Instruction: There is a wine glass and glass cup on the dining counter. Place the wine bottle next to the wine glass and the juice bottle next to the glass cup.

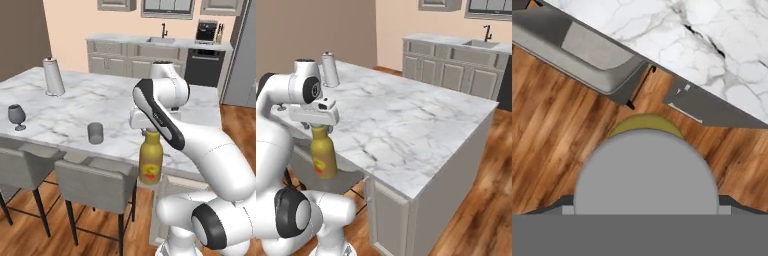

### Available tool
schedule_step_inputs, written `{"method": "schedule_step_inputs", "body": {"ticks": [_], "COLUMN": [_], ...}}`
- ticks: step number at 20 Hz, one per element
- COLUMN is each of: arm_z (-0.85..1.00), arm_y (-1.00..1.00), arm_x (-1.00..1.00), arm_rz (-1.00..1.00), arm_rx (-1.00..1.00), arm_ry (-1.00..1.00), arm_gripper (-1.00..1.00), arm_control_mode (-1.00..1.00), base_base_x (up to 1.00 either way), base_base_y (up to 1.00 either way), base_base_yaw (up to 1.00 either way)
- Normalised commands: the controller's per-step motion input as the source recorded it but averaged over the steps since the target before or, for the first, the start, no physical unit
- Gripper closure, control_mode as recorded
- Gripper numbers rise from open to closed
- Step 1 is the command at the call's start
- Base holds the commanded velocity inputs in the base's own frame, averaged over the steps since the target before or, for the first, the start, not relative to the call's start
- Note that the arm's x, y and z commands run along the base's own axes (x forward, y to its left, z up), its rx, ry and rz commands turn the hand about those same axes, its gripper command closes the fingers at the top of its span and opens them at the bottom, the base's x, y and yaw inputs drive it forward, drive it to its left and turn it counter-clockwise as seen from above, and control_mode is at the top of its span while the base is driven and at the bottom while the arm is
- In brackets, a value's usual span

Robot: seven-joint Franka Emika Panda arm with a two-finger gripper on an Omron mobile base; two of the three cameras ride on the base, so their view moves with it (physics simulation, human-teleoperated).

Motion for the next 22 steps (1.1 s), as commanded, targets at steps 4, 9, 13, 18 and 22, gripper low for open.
{"method": "schedule_step_inputs", "body": {"ticks": [4,9,13,18,22], "arm_z": [0.0,0.0,0.0,0.0,0.0], "arm_y": [0.0,0.0,0.0,0.0,0.0], "arm_x": [0.0,0.0,0.0,0.0,0.0], "arm_rz": [0.0,0.0,0.0,0.0,0.0], "arm_rx": [0.0,0.0,0.0,0.0,0.0], "arm_ry": [0.0,0.0,0.0,0.0,0.0], "arm_gripper": [1.0,1.0,1.0,1.0,1.0], "arm_control_mode": [1.0,1.0,1.0,1.0,1.0], "base_base_x": [-0.13,-0.02,0.2,0.32,0.43], "base_base_y": [0.74,0.66,0.63,0.6,0.43], "base_base_yaw": [-0.23,-0.32,-0.27,-0.2,-0.12]}}
